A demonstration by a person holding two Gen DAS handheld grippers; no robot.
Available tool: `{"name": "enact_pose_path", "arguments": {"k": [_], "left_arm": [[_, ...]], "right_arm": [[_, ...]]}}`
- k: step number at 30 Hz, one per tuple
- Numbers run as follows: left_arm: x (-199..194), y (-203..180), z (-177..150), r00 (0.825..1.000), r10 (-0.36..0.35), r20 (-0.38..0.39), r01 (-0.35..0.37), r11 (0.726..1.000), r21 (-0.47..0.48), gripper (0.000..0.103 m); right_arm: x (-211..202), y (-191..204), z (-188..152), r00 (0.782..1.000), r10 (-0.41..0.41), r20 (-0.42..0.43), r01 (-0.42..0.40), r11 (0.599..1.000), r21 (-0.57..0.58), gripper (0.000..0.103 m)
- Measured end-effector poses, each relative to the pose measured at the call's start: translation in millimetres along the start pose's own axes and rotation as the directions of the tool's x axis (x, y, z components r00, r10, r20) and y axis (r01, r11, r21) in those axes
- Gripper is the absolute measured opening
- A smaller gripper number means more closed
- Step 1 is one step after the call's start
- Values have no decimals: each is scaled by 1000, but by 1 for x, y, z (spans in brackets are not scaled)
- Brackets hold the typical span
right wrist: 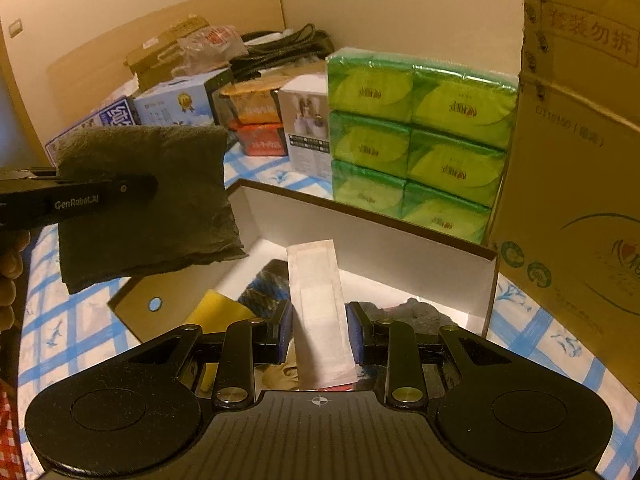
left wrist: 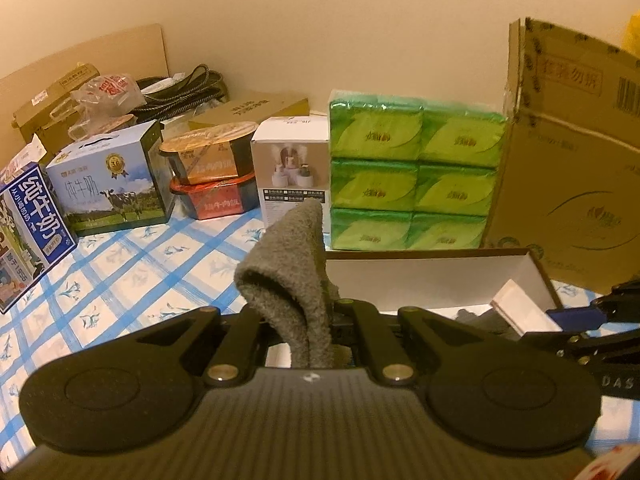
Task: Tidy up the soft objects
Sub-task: 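Carry the grey towel and white pad packet over the brown box with both grippers, then open both grippers to drop the towel and pad packet into the box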
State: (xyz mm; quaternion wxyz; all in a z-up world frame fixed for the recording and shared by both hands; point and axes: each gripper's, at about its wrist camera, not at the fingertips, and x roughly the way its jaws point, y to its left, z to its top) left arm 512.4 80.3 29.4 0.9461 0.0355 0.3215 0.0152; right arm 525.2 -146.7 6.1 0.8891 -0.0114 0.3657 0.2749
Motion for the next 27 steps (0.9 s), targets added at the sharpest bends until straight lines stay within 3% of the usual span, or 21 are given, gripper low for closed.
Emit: {"name": "enact_pose_path", "arguments": {"k": [4,6,7,8,16,27], "left_arm": [[13,1,-2,1000,28,1,-28,1000,-3,7],[19,1,-3,999,33,1,-33,999,11,25],[22,1,-3,999,36,-7,-36,999,18,43],[23,0,-4,999,43,-2,-43,999,25,46],[22,-6,-8,999,49,8,-50,994,101,46],[25,5,-13,998,48,-28,-45,995,89,46]], "right_arm": [[10,-4,2,1000,-8,-6,8,1000,11,30],[12,-4,3,1000,-11,-9,11,1000,16,30],[14,-5,2,1000,-10,-11,11,1000,18,30],[15,-5,2,1000,-11,-14,11,1000,19,30],[20,-5,1,1000,-13,-25,14,1000,19,30],[30,4,7,1000,-16,-19,17,1000,11,30]]}}
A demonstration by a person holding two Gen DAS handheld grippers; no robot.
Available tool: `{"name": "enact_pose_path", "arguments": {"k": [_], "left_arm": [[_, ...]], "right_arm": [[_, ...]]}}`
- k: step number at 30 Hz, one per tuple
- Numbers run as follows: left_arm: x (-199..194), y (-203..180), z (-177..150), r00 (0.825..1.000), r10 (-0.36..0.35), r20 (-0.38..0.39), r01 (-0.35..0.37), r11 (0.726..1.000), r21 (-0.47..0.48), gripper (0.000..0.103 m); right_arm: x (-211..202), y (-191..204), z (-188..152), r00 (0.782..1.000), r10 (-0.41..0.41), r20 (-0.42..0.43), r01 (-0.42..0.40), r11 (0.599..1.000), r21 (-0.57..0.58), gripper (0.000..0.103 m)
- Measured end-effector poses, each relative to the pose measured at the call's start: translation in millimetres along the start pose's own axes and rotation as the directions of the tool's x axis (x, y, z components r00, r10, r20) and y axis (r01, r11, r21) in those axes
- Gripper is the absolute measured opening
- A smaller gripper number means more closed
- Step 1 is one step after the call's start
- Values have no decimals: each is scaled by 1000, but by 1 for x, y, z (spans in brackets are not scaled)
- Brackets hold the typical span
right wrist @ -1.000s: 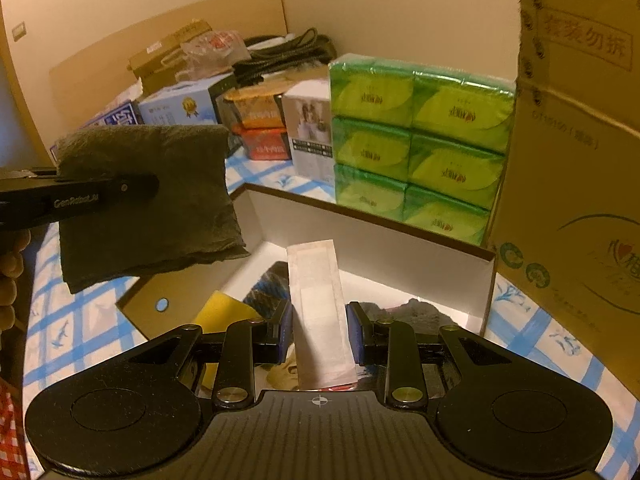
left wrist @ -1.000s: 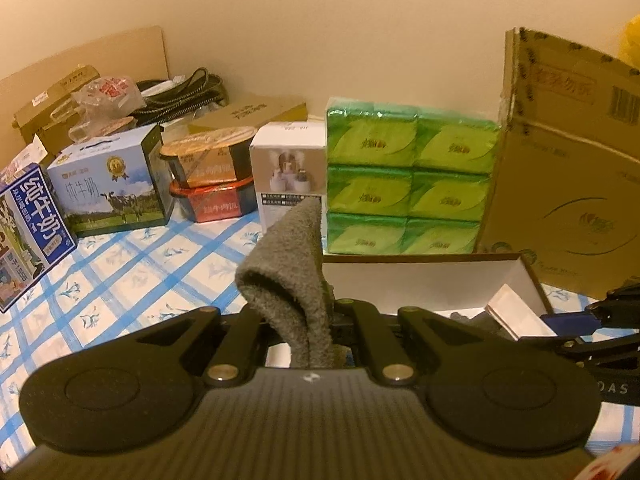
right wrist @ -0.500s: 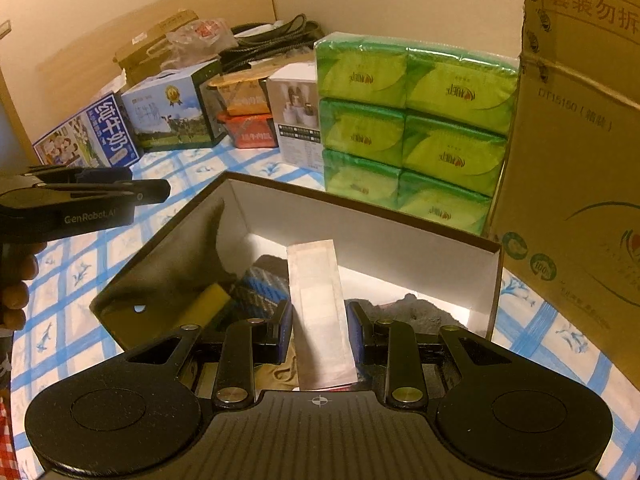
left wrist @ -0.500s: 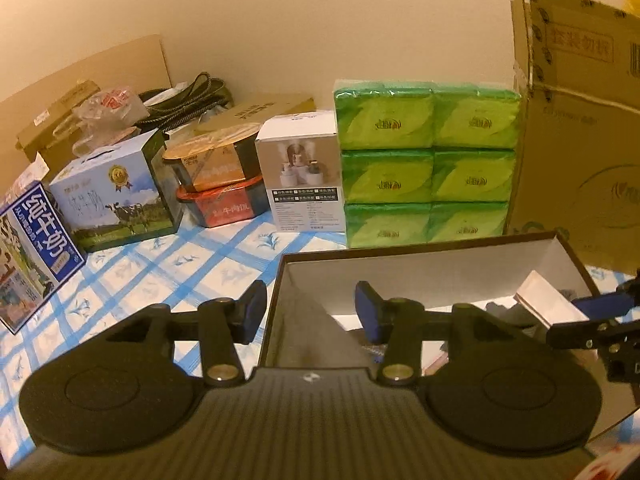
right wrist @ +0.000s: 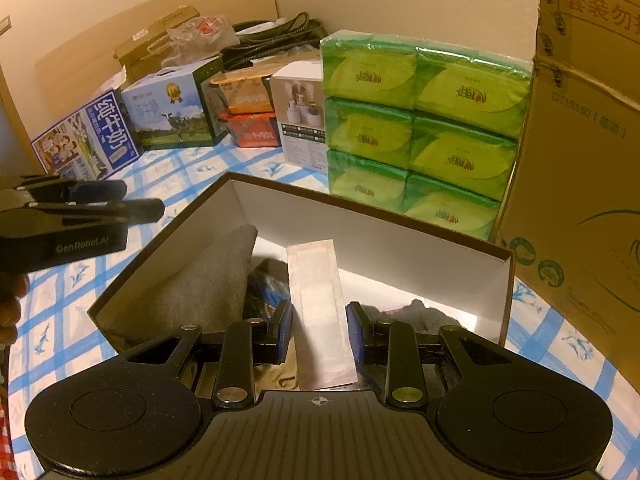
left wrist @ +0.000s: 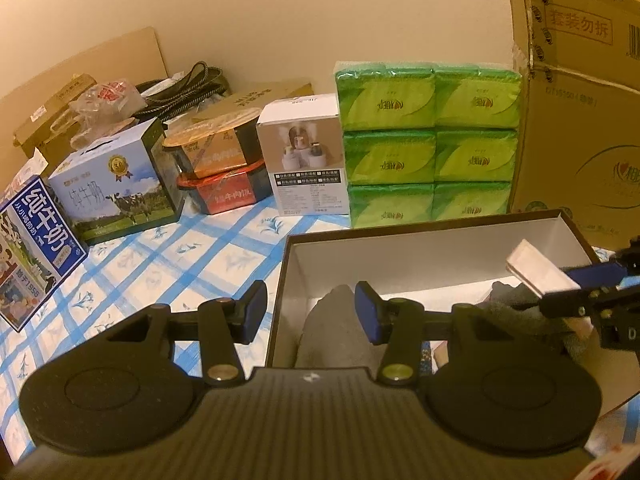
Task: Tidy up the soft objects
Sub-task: 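Open both grippers to drop the towel and pad packet into the box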
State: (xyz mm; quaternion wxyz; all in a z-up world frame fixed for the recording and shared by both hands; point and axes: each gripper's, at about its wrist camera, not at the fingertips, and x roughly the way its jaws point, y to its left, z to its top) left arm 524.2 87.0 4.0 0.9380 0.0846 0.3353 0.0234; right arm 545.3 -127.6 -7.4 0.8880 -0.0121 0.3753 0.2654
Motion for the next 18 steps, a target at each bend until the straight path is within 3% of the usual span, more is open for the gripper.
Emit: {"name": "enact_pose_path", "arguments": {"k": [4,8,18], "left_arm": [[-1,1,-1,1000,-6,-4,6,1000,-4,46],[-4,2,-4,1000,-25,-11,25,1000,-12,46],[-14,1,-12,999,-35,-25,35,999,-8,49]], "right_arm": [[0,1,4,998,4,65,-6,1000,24,31],[-2,0,8,995,21,98,-26,999,45,59],[-7,2,-4,998,2,63,-1,1000,-3,65]]}}
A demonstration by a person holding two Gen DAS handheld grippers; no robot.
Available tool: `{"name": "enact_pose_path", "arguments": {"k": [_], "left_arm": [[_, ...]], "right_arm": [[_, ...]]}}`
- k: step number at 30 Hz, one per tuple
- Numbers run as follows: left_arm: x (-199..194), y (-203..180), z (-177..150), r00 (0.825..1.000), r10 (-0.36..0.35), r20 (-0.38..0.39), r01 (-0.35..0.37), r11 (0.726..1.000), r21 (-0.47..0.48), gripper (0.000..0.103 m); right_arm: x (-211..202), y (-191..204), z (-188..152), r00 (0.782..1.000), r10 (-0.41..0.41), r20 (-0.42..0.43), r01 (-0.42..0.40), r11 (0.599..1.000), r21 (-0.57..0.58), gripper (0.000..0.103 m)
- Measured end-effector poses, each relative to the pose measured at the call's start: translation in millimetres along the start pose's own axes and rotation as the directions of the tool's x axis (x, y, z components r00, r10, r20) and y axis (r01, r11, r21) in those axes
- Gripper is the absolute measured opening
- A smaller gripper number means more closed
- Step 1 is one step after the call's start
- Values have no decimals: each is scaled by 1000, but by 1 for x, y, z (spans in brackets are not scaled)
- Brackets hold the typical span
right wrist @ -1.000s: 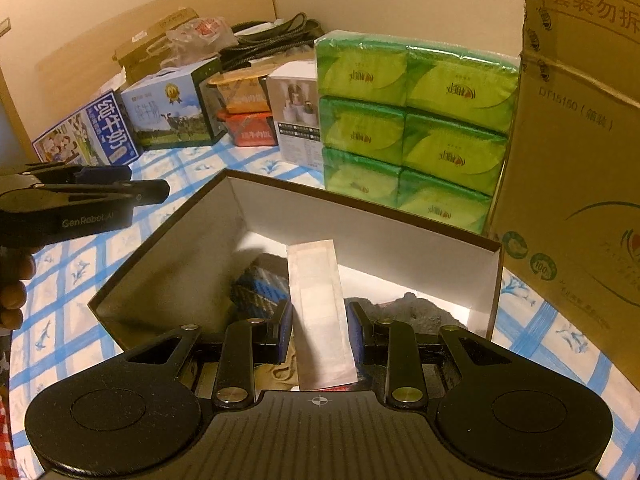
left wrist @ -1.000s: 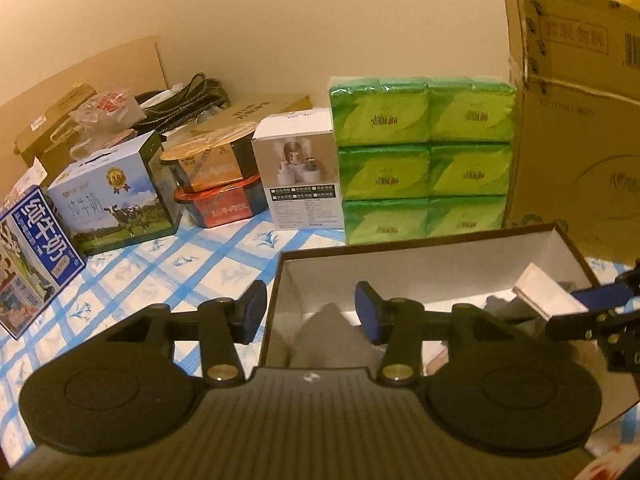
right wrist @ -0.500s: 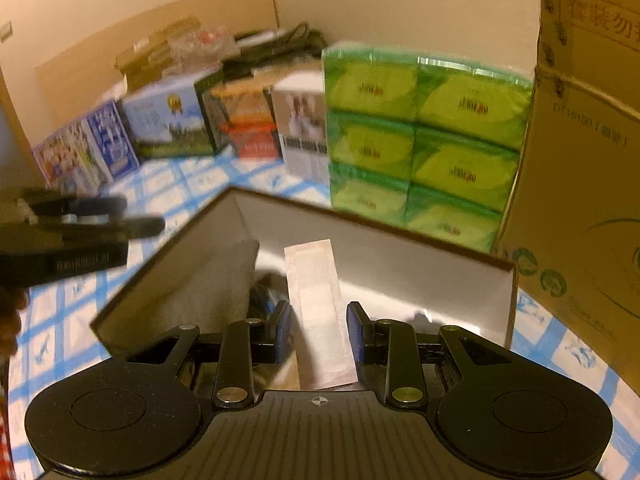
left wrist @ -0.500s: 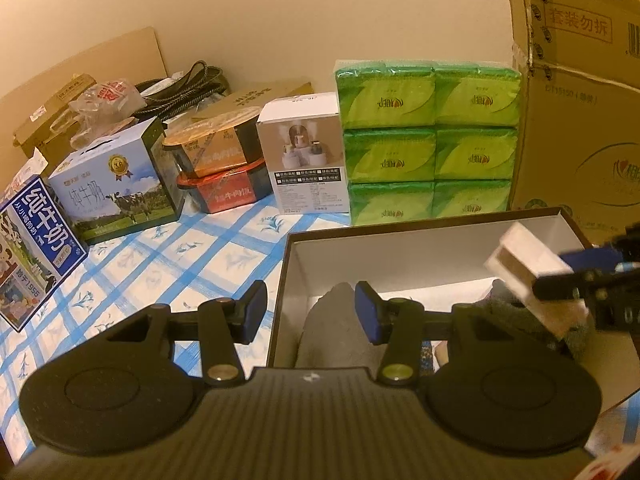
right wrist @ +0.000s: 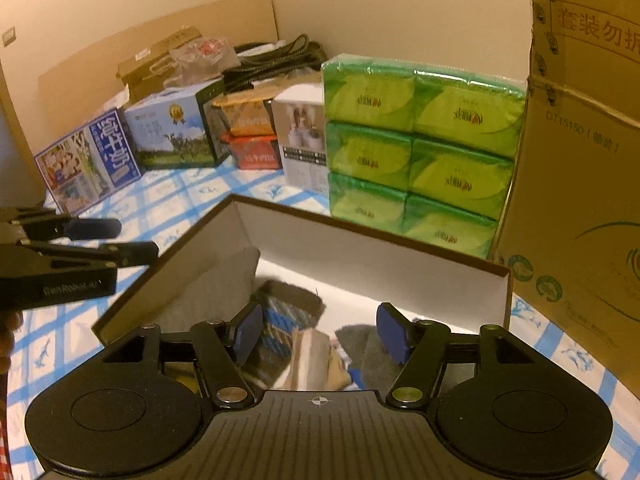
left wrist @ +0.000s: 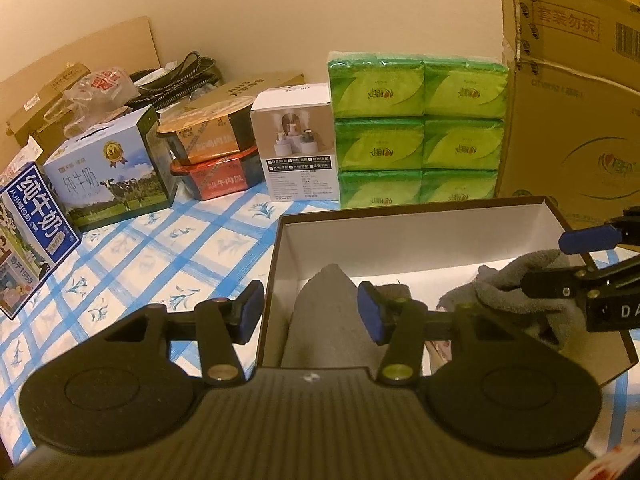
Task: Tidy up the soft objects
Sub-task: 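Open both grippers to drop the towel and pad packet into the box, then move both grippers back toward the black-red pad and cream ring on the bedspread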
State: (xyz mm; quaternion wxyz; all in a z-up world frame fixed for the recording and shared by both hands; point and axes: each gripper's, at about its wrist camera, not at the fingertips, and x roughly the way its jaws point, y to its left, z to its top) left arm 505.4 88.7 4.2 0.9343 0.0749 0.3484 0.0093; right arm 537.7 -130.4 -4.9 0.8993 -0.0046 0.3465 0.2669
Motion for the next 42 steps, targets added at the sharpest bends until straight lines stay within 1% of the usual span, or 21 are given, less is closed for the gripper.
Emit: {"name": "enact_pose_path", "arguments": {"k": [12,20,30,33,39,42], "left_arm": [[-30,1,-6,1000,-30,-2,30,1000,-10,51],[-63,-1,-13,998,-57,8,58,998,-25,51],[-125,-9,-29,992,-125,17,125,991,-36,52],[-145,-12,-38,990,-138,20,139,990,-38,53],[-182,-21,-59,987,-163,-7,163,986,-31,53],[-203,-26,-72,985,-174,3,174,985,-19,53]], "right_arm": [[-26,1,-15,1000,6,-17,-7,1000,-6,69],[-54,2,-24,1000,22,-4,-22,1000,16,69],[-103,6,-41,997,66,34,-67,997,44,69],[-119,9,-51,997,70,40,-72,996,46,69],[-152,13,-78,994,99,41,-102,992,78,69],[-168,17,-92,993,110,40,-113,990,85,69]]}}
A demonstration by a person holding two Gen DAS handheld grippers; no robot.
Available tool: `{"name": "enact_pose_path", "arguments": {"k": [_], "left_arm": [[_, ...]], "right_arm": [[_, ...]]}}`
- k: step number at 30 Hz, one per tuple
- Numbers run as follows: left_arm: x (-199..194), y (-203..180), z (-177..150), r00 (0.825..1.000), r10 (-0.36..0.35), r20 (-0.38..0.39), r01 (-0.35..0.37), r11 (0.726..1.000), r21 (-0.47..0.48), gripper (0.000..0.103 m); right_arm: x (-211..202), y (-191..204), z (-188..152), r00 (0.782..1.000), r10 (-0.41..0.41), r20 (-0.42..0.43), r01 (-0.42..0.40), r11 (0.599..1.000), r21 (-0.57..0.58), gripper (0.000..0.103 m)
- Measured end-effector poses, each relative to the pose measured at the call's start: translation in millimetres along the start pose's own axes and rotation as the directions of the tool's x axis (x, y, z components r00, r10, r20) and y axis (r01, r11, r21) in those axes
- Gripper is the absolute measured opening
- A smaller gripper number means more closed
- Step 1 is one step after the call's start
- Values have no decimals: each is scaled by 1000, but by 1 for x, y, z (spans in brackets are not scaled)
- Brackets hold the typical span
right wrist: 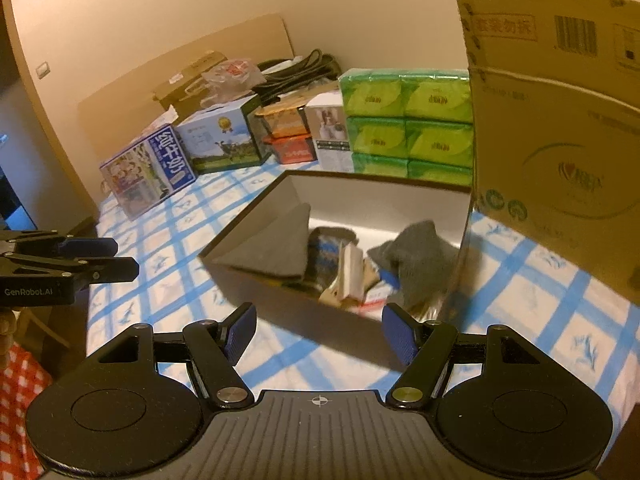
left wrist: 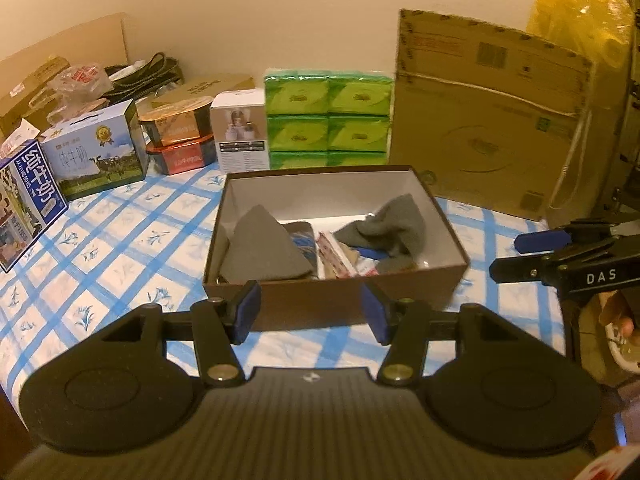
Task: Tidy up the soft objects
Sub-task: 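Move both grippers back toward the black-red pad and cream ring on the bedspread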
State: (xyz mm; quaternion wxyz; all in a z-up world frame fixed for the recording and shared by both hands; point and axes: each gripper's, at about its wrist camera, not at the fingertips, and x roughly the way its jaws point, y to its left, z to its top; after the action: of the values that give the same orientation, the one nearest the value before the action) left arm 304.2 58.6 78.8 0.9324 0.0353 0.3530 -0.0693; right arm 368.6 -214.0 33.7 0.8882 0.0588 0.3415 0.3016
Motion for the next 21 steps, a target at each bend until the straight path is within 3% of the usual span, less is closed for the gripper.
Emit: {"name": "enact_pose_path", "arguments": {"k": [8,21], "left_arm": [[-41,-12,-37,1000,-3,13,3,999,-36,55],[-63,-17,-106,998,44,-44,-49,992,-118,59]], "right_arm": [[-37,12,-37,1000,21,6,-22,999,32,69],[-56,35,-100,998,58,-38,-55,994,95,69]]}}
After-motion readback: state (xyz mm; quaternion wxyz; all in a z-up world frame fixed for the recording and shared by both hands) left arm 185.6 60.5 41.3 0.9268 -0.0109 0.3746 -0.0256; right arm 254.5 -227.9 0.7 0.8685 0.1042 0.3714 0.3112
